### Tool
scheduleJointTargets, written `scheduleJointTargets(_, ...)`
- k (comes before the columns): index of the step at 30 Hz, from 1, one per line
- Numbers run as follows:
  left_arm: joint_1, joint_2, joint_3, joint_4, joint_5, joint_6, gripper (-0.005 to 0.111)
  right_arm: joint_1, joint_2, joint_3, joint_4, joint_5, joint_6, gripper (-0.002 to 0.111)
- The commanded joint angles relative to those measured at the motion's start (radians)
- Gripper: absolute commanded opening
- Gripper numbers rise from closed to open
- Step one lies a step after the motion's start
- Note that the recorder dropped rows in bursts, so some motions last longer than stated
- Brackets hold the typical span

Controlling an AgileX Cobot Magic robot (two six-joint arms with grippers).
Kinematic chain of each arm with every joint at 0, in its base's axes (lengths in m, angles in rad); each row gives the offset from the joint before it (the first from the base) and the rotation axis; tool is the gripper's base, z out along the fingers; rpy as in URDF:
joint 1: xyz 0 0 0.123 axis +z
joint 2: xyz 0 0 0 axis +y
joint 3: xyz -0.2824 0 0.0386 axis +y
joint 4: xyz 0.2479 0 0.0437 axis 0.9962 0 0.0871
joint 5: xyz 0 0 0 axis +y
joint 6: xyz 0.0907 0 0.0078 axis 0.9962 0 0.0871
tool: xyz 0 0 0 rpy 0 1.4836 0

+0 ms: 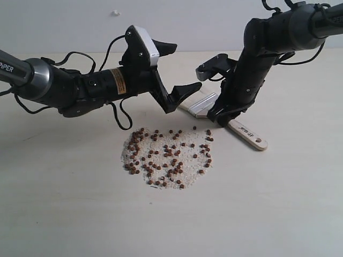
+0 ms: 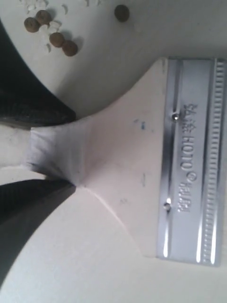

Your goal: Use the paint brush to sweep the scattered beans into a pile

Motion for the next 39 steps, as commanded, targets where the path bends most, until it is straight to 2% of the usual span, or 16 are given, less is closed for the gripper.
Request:
scheduleJointTargets(1, 0.002, -0.011, 0.003, 0.024, -0.002, -0.006, 0.105, 0.000, 0.020, 0.004, -0.007, 0.028, 0.054, 0.000)
scheduleJointTargets(8, 0.002, -0.011, 0.003, 0.099, -0.002, -0.008, 0.105, -0.004, -0.023, 0.002, -0.011, 0.009, 0.086, 0.000)
scheduleJointTargets(13, 0.002, -0.011, 0.003, 0.101, -0.002, -0.008, 0.105, -0.004, -0.058, 0.002, -0.011, -0.001, 0.091, 0.000)
scheduleJointTargets(26, -0.003, -0.011, 0.003, 0.196, 0.105, 0.038, 0.105, -0.024, -0.134, -0.015, 0.007, -0.029, 0.127, 0.000)
scheduleJointTargets(33, -0.022, -0.011, -0.007, 0.194, 0.137, 0.248, 0.105, -0.024, -0.178, -0.025, 0.124, 0.022, 0.099, 0.000)
scheduleJointTargets(39, -0.044, -0.011, -0.030, 0.099, 0.231, 0.373, 0.105, -0.024, -0.184, -0.084, 0.280, 0.169, 0.029, 0.000)
